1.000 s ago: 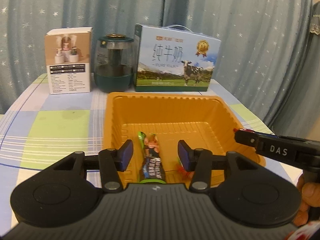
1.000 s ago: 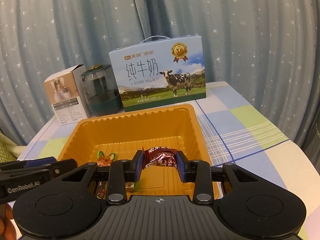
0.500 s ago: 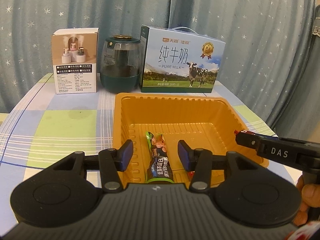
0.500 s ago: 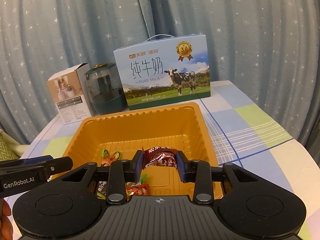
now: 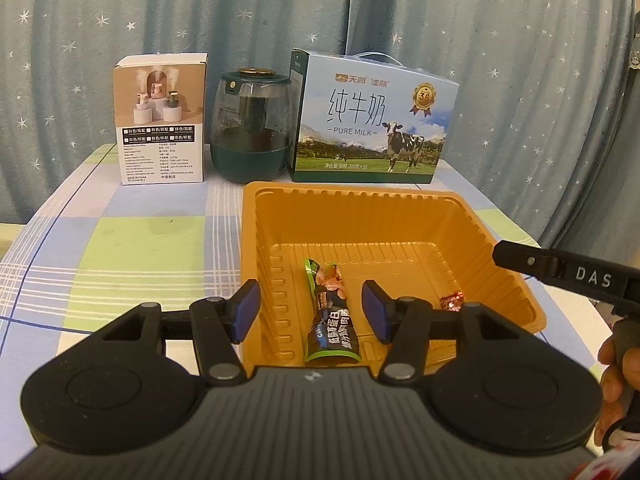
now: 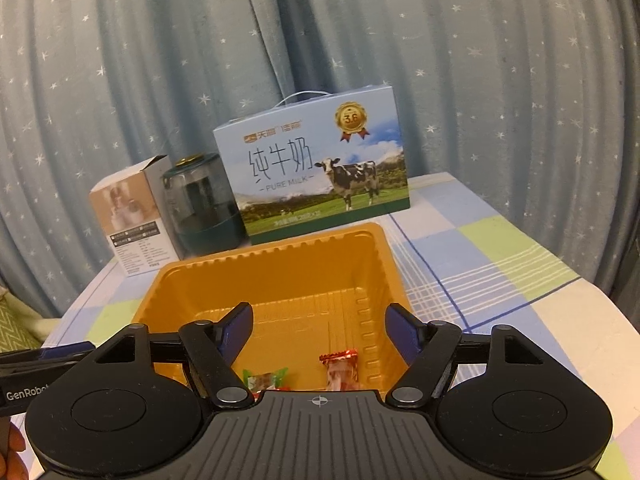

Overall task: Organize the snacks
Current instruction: 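Withdraw both open tools from the tray toward the snack pile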

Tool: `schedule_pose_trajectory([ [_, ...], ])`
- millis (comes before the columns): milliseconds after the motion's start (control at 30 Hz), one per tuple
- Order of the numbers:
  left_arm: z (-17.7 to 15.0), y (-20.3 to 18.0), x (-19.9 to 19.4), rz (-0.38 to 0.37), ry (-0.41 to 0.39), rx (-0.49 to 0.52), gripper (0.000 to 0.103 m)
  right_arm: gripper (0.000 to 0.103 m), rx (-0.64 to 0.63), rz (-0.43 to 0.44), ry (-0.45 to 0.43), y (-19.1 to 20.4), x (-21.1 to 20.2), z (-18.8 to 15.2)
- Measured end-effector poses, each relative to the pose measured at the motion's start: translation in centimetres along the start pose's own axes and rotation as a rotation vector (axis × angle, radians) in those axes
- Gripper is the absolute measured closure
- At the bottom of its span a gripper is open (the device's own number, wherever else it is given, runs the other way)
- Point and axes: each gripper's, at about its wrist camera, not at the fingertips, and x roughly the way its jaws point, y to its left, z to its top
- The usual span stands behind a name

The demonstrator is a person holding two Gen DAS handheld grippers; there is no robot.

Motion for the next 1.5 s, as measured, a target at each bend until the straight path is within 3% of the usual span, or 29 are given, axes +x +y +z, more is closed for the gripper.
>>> schedule_pose_trajectory([
  [933, -1.8, 0.9, -3.8, 0.039, -0.009, 0.051, 0.046, 0.03, -0.029, -0.065, -0.08, -1.1, -3.8, -0.6],
  [1233, -4.5, 0.6, -7.4, 0.028, 0.003, 0.071, 0.046, 0.03, -0.033, -0.082, -0.044, -2.3, -7.7, -2.6],
  [1500, -7.5, 0.8, -9.9, 0.03, 0.05, 0.097, 0.047, 0.03, -0.051, -0.086, 0.031, -3.0, -10.8, -6.8],
])
